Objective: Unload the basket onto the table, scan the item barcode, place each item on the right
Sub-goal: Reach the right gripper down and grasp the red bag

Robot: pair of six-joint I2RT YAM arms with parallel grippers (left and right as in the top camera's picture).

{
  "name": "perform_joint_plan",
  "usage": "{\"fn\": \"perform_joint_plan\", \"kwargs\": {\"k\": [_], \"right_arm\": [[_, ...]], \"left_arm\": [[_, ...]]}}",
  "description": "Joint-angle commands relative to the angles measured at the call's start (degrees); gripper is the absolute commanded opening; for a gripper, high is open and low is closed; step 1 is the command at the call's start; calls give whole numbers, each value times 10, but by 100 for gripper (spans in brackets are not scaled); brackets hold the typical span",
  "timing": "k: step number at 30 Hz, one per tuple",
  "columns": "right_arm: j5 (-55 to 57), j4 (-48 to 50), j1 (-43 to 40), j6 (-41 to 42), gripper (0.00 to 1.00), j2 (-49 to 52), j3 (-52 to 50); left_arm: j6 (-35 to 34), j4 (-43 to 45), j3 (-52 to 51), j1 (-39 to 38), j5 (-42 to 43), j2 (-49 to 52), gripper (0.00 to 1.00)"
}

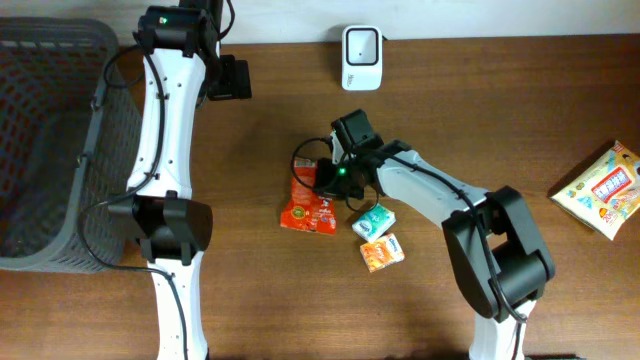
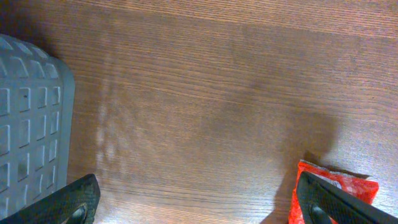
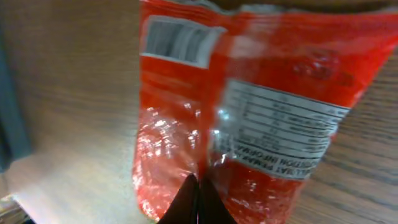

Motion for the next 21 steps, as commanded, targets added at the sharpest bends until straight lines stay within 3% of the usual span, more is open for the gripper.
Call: {"fn": "perform_joint_plan", "kwargs": {"k": [1,9,17,21], "right_arm": [[29,-4,1,10,4,18,-4],[95,14,-26,23,4,39,-4],[89,57,-114,-83,4,39,-3],[4,26,-141,-131,4,36,29]], "left_arm": [[-10,-1,-2,1,4,-1,99],[-10,-1,-2,1,4,-1,99],[-10,-1,-2,1,4,-1,99],[-10,-1,-2,1,4,-1,99]]}}
